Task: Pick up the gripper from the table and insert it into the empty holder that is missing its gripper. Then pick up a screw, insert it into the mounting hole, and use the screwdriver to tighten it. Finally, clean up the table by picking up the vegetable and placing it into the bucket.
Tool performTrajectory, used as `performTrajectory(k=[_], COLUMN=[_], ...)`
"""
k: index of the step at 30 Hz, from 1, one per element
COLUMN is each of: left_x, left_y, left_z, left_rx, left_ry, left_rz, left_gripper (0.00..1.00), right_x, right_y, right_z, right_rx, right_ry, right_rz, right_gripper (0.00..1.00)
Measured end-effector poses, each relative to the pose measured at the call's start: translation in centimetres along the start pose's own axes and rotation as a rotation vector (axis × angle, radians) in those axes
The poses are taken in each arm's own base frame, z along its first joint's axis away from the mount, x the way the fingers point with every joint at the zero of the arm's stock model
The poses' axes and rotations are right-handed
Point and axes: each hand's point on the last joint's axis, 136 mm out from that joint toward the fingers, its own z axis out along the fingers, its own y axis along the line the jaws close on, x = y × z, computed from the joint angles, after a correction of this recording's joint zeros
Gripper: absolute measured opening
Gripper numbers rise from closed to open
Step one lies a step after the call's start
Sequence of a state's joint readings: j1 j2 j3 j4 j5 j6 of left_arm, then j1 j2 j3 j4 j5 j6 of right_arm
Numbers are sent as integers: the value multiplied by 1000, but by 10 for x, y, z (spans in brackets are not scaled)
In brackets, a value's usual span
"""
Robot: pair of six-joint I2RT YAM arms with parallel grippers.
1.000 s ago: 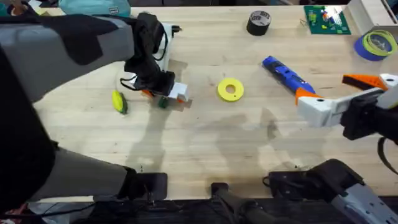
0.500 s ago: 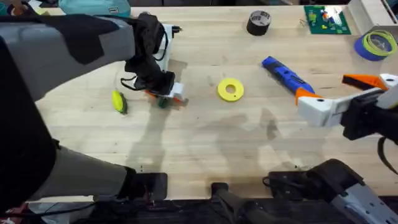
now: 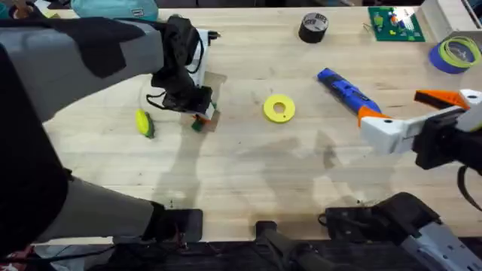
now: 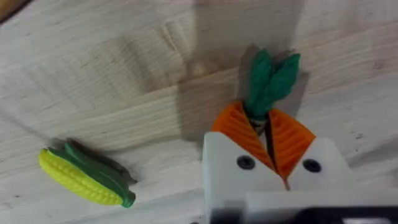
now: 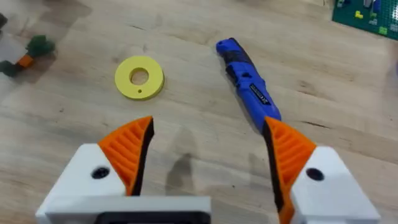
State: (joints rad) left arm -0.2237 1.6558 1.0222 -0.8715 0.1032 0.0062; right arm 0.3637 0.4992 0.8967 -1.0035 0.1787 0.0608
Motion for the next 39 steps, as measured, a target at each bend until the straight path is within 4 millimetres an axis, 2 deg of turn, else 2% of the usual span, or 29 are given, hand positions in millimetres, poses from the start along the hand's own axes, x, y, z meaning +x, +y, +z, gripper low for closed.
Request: performTrajectory(k=[4, 7, 10, 16, 17, 19, 20, 25, 30, 34, 39], left_x=[0, -6, -21, -54, -64, -71, -84, -112, -137, -153, -157], left_y=[-1, -3, -7, 1, 12, 20, 33, 62, 86, 91, 94], left_z=[-7, -31, -71, -170, -203, -215, -220, -211, -180, -150, -121], left_rx=[0, 0, -3, -99, -177, -222, -270, -326, -342, -329, -319], left_ry=[-8, -66, -182, -482, -595, -647, -688, -711, -680, -645, -583], left_rz=[-15, -17, -10, -5, -20, -17, -16, -54, -84, -82, -78], left_gripper=[18, 18, 18, 18, 18, 18, 18, 18, 18, 18, 18], right_x=[0, 0, 0, 0, 0, 0, 0, 0, 0, 0, 0], right_y=[0, 0, 0, 0, 0, 0, 0, 0, 0, 0, 0], right_z=[0, 0, 0, 0, 0, 0, 0, 0, 0, 0, 0], right_rx=[0, 0, 0, 0, 0, 0, 0, 0, 0, 0, 0], right_ry=[0, 0, 0, 0, 0, 0, 0, 0, 0, 0, 0], right_rz=[0, 0, 0, 0, 0, 0, 0, 0, 0, 0, 0], right_gripper=[995, 995, 995, 995, 995, 995, 995, 995, 995, 995, 994])
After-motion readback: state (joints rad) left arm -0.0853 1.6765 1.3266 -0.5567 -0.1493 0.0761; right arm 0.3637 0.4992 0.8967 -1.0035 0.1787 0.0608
